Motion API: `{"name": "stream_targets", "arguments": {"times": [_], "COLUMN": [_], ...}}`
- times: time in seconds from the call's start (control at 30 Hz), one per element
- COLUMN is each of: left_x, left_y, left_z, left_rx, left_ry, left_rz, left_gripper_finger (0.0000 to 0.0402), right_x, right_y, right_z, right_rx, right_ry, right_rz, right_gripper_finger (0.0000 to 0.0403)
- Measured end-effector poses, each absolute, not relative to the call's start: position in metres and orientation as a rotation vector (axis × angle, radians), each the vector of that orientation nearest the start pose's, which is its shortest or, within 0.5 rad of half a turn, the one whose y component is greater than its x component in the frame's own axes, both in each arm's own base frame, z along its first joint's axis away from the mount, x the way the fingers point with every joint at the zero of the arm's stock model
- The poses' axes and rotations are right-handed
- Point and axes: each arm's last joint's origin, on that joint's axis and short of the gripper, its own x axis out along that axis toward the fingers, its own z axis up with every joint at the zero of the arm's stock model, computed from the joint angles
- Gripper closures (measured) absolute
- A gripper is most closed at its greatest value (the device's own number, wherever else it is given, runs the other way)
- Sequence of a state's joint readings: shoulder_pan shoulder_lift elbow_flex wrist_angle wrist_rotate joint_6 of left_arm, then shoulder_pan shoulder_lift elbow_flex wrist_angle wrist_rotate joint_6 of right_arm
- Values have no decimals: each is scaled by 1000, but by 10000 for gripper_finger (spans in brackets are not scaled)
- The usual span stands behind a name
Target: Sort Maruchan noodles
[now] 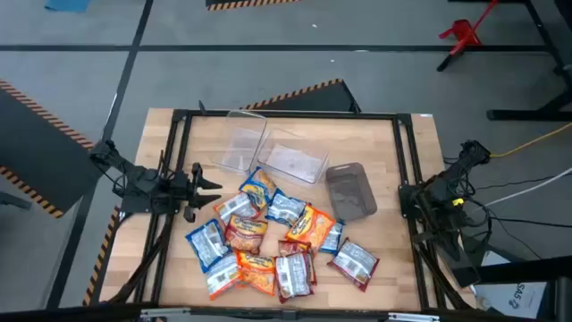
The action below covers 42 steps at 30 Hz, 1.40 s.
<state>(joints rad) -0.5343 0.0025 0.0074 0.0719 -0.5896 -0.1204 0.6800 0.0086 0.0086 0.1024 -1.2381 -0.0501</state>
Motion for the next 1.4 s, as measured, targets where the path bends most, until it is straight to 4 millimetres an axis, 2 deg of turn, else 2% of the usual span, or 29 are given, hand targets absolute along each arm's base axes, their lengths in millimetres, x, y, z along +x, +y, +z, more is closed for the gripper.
{"name": "stream_targets", "arguments": {"times": [1.03,1.4], "left_x": [88,88], "left_y": [-33,-33], "left_z": [172,173], "left_rx": [-161,-161], "left_ry": [-69,-69], "left_rz": [52,52], "left_gripper_finger": [260,260], "right_x": [43,61], "right_y": [70,71], "right_z": [174,175], "right_rx": [-67,-46], "right_ry": [-164,-140], "right_rz": [1906,1303], "right_gripper_finger": [402,402]}}
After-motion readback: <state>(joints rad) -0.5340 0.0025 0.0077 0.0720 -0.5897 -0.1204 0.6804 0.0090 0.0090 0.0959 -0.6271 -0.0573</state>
